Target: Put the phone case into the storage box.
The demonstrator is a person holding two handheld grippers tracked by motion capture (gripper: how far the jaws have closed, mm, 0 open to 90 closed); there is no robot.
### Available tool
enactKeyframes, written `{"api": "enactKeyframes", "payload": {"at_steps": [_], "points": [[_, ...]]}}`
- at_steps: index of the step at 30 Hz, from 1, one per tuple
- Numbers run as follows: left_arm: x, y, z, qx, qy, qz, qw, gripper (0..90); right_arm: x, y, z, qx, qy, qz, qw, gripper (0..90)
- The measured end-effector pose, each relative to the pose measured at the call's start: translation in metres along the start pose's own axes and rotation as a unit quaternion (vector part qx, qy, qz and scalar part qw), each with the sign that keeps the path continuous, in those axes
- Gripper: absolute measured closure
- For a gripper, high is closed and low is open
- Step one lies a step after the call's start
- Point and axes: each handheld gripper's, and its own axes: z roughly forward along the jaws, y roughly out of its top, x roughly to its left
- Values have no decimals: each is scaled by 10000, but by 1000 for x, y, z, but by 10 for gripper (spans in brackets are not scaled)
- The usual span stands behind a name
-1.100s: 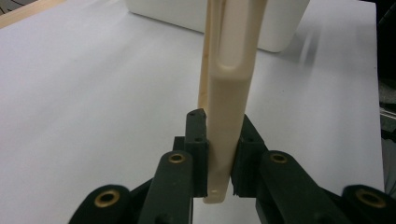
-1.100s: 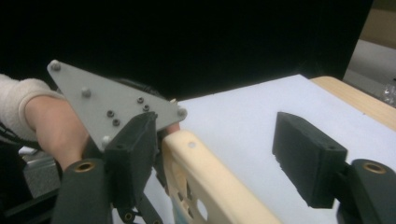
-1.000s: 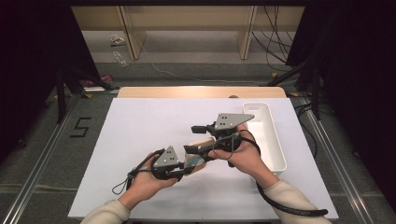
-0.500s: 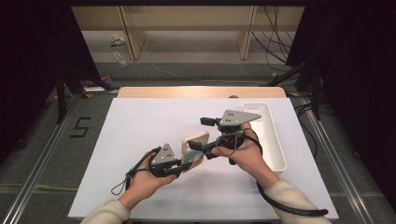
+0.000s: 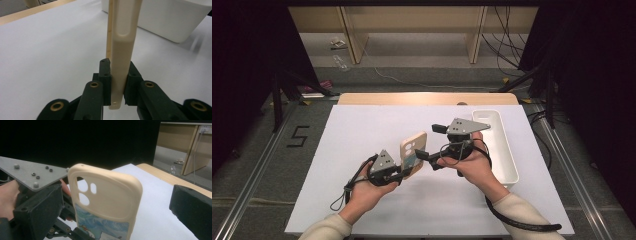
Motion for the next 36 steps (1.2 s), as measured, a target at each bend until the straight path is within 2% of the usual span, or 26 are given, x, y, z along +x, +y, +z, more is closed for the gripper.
{"api": "enactKeyframes", "payload": {"at_steps": [16, 22, 29, 36], "points": [[-7, 4, 7, -18, 224, -157, 9996, 788, 3, -7, 6, -38, -322, 215, 9992, 1], [-10, 5, 11, 0, 248, -180, 9995, 788, 5, -9, 9, -100, -411, 355, 9985, 1], [-12, 8, 16, 12, 232, -193, 9995, 788, 7, -12, 12, -44, -536, 324, 9980, 1], [-18, 13, 26, 47, 229, -172, 9996, 788, 6, -15, 13, -38, -704, 441, 9965, 1]]}}
